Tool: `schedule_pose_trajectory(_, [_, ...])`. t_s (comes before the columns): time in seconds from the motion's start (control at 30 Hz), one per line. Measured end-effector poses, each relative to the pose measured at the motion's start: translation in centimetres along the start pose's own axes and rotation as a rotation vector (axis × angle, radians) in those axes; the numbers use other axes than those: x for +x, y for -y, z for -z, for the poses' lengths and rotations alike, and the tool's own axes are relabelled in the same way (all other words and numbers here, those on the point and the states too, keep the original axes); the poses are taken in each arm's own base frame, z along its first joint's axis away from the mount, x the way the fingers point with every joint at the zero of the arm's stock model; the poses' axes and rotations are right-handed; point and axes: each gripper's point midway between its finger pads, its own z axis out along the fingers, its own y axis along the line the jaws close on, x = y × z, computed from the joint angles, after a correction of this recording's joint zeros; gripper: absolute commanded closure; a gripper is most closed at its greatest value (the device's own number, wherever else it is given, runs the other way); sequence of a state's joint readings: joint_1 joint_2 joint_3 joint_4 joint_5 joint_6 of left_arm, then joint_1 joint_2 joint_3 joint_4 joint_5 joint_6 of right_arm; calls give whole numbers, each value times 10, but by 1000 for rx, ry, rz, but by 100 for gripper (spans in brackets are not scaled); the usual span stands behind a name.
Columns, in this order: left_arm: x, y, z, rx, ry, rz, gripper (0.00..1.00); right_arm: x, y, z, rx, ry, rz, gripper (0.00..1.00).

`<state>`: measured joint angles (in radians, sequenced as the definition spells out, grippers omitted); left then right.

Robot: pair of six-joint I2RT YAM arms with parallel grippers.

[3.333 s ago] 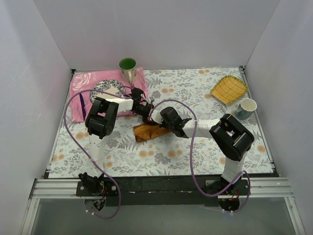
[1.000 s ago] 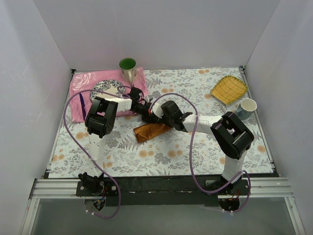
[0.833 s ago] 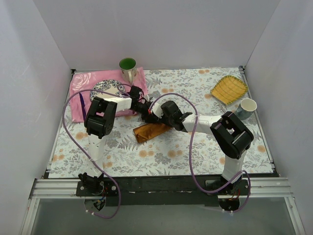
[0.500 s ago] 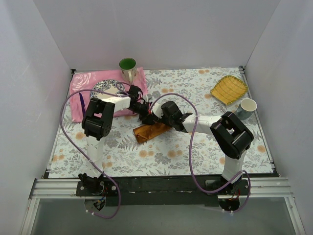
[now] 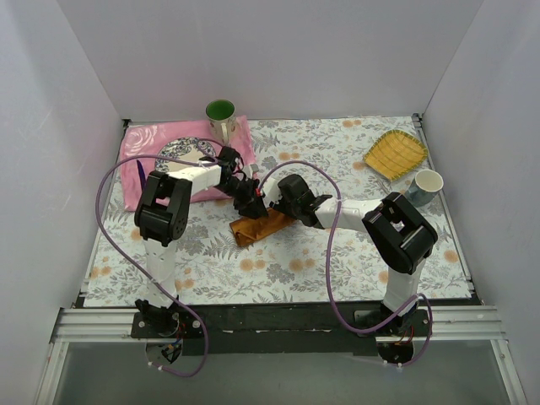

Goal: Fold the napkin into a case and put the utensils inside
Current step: Stuff the top corner of the smaller-rectangle-folded napkin into the folded napkin.

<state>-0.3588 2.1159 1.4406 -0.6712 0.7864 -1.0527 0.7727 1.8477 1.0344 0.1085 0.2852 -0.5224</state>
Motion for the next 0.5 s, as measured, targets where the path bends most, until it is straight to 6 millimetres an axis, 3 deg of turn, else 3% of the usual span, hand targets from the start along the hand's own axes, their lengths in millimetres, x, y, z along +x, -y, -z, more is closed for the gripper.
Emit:
schedule_pose_trajectory(0.27, [7,0,11,-29,9,-65,99,0,0,0,1,2,0,53])
schedule_pose_trajectory(0.5, [3,-3,15,-58,21,-113,100,-1,0,0,-1,7,0,52])
